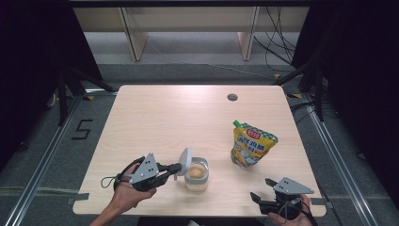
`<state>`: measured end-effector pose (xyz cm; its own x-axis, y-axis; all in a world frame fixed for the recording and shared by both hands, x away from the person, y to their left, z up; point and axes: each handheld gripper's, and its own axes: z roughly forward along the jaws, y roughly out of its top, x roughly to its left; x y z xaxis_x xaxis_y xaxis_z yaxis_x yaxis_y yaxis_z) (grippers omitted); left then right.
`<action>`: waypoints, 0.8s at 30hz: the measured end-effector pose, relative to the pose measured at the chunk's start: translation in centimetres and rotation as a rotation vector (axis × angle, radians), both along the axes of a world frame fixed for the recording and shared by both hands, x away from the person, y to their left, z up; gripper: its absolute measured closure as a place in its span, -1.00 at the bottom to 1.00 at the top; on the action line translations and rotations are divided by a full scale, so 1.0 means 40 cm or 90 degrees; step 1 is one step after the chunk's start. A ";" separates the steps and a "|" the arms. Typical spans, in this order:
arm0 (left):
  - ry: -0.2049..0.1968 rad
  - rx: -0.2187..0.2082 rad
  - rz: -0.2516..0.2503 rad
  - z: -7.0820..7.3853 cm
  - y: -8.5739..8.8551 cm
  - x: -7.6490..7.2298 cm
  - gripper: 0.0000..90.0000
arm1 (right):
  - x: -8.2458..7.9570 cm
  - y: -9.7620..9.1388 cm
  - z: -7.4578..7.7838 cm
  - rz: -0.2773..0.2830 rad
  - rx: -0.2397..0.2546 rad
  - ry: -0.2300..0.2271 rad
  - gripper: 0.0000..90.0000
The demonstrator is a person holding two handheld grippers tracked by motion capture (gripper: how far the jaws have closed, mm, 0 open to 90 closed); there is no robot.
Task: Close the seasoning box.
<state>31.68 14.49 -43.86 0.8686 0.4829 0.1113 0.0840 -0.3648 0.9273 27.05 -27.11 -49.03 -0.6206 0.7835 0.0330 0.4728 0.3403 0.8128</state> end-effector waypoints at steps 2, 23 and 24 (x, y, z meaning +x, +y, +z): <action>0.002 -0.003 -0.002 0.002 -0.007 -0.002 0.96 | -0.001 0.000 -0.001 -0.001 -0.003 -0.001 -0.45; 0.073 -0.058 0.025 0.009 0.061 0.008 0.20 | -0.003 0.002 -0.001 -0.003 -0.002 0.016 -0.46; 0.078 -0.054 0.026 0.005 0.067 0.009 0.14 | -0.001 0.001 -0.003 0.003 -0.001 0.011 -0.46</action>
<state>32.05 17.19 -43.67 0.8523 0.5217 -0.0376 0.2121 -0.2790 0.9366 26.99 -27.05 -49.13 -0.6237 0.7806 0.0422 0.4846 0.3437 0.8044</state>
